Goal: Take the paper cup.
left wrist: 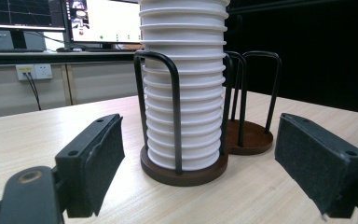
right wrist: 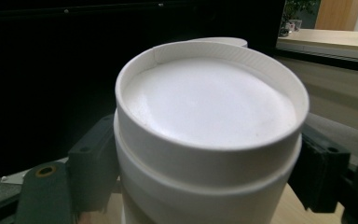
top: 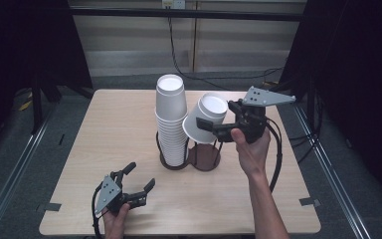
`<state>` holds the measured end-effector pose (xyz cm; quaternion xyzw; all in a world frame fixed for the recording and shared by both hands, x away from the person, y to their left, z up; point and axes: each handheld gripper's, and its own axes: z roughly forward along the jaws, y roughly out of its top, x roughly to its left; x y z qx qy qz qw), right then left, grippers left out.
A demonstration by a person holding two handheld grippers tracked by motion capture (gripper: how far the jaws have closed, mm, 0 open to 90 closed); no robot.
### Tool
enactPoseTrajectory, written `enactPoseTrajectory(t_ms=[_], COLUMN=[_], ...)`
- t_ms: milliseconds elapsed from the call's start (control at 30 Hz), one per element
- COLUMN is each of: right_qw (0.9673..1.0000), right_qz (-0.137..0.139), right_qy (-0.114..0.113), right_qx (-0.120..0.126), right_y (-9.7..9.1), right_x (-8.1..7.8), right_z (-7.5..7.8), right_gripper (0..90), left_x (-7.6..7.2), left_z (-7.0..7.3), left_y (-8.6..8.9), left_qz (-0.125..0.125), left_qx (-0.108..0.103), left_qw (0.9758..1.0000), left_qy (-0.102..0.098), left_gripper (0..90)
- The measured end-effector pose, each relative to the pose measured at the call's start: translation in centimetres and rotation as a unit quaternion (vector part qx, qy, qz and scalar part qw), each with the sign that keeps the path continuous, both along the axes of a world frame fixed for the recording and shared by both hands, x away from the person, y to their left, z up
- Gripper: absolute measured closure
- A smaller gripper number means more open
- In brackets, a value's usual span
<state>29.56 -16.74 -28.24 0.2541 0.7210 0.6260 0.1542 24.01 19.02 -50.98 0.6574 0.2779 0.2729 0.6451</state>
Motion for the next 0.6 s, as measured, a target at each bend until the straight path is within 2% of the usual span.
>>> enactPoseTrajectory(t_ms=[67,200,300,333,367,400,433,533,600], right_qw=[1.0,0.9999,0.9999,0.9997,0.9997,0.9996,0.9995,0.9991,0.999], right_qz=[0.0,0.006,0.013,0.018,0.018,0.023,0.024,0.031,0.034], right_qy=[0.001,0.007,0.009,0.014,0.014,0.019,0.021,0.027,0.027], right_qx=[0.001,0.006,0.002,0.0,0.0,-0.002,-0.004,-0.008,-0.008], right_y=[0.1,0.2,0.6,0.9,0.9,1.2,1.3,1.6,1.7], right_x=[-0.1,-0.3,-0.5,-0.6,-0.6,-0.5,-0.4,-0.4,-0.5], right_z=[-0.4,-1.1,-2.0,-2.6,-2.6,-3.2,-3.4,-4.0,-4.4], right_gripper=[20.9,20.9,20.9,20.9,20.9,20.9,20.9,20.9,20.9], left_x=[0.0,0.0,0.0,0.2,0.2,0.2,0.2,0.3,0.3], left_z=[0.0,0.0,0.0,0.1,0.1,0.3,0.4,0.9,1.2], left_y=[-0.1,-0.1,-0.2,-0.3,-0.3,-0.5,-0.5,-0.9,-0.9], left_qz=[-0.012,-0.013,-0.02,-0.015,-0.015,-0.026,-0.023,-0.033,-0.034], left_qx=[-0.006,-0.005,0.0,0.01,0.01,0.017,0.021,0.004,0.012], left_qw=[0.9999,0.9999,0.9998,0.9998,0.9998,0.9994,0.9994,0.999,0.9991], left_qy=[0.003,0.003,0.008,0.012,0.012,0.013,0.012,0.028,0.024], left_gripper=[15.5,15.5,15.6,15.6,15.6,15.7,15.8,16.0,16.1])
